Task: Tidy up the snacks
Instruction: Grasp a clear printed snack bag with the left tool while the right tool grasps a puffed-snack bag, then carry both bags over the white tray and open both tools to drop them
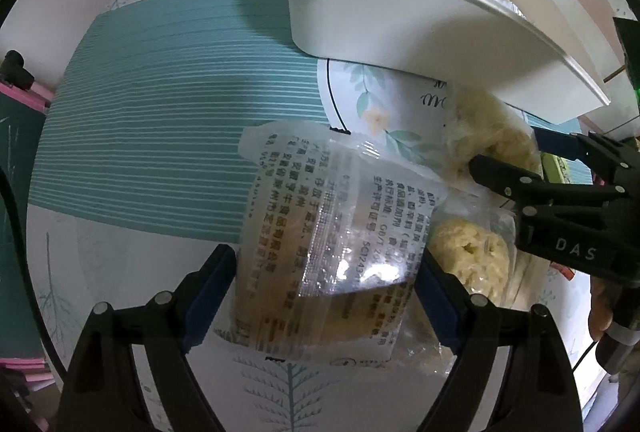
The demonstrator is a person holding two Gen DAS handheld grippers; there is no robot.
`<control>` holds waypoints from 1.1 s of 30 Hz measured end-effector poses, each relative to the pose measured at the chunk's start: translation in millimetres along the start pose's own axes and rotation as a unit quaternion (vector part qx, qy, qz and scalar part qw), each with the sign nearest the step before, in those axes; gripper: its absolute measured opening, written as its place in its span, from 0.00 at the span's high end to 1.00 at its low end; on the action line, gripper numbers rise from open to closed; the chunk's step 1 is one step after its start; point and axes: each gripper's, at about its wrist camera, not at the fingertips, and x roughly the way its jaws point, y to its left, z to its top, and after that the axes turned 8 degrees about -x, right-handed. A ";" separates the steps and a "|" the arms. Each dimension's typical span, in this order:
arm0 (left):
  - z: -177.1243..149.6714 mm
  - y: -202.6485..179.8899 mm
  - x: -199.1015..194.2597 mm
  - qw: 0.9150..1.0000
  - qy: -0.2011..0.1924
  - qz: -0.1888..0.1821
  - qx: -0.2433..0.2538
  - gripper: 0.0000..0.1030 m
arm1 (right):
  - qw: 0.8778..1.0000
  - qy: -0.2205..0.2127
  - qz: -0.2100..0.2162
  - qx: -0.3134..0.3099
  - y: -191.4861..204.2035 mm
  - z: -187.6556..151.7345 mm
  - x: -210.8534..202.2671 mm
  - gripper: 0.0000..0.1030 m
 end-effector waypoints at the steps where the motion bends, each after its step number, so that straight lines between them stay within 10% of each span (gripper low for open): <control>1: -0.1 0.1 0.8 1.000 0.001 -0.001 -0.001 0.16 | 1.000 0.003 -0.001 -0.003 1.6 0.2 2.6 0.23; 10: -0.9 8.7 -5.2 1.000 -0.014 -0.011 0.009 0.34 | 0.999 -0.010 0.025 0.019 9.5 1.4 3.7 0.47; 33: 27.8 -16.2 -162.0 0.986 -0.151 -0.063 0.042 0.40 | 0.980 -0.161 0.067 0.100 -9.9 -19.5 -146.5 0.48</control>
